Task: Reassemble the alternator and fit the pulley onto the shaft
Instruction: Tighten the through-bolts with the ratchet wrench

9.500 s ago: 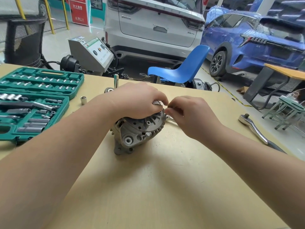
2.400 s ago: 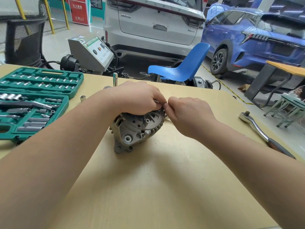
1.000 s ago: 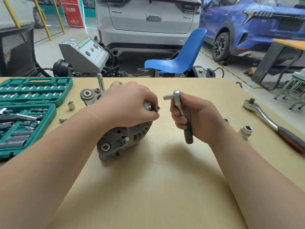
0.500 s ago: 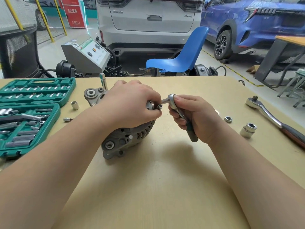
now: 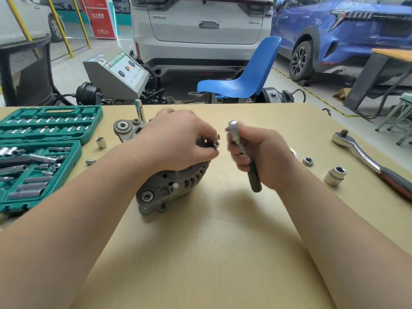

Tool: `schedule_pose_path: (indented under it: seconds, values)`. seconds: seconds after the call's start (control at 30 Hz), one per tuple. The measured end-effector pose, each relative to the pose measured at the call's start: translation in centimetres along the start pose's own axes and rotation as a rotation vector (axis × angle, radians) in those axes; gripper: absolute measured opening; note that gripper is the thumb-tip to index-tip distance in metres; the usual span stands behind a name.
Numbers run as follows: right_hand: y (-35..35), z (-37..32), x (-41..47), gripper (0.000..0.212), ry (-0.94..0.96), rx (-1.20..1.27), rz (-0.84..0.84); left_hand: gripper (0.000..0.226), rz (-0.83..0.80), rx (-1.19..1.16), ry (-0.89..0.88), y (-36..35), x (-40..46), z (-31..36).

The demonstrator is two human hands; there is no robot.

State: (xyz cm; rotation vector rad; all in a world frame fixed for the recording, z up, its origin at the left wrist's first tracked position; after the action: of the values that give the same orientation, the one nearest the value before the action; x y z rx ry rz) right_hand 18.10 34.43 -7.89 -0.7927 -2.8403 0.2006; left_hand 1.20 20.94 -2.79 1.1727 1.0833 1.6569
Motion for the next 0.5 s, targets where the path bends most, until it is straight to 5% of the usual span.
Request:
schedule_pose_path:
  seconds: [0.1, 0.23, 0.5]
  values:
    - [1.7, -1.3, -0.2, 0.029, 0.088, 0.132, 0.105, 0.032, 0.01, -0.023, -0.008, 0.0, -0.1, -0.1]
    - [0.5, 0.0, 0.1, 0.046, 0.014, -0.02, 0.177, 0.018, 0.032, -0.062, -0.023, 0.0, -0.2, -0.2]
    - [-2.4, 1.7, 1.4, 0.023, -0.01, -0.084, 0.207, 0.019, 0.042, -0.056, 0.02, 0.0, 0.0, -0.1]
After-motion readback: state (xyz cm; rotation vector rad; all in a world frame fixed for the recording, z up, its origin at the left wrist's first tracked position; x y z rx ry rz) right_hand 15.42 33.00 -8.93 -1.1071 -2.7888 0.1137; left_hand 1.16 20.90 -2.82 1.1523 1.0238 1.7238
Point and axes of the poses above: each hand's wrist, its own x-axis towards the middle knuckle, its own y-axis out of the back of the hand, z = x × y, the point moved 1 cm from there along x, towards the middle knuckle, and after that the axes turned 10 degrees about y, right-handed, at the moved point
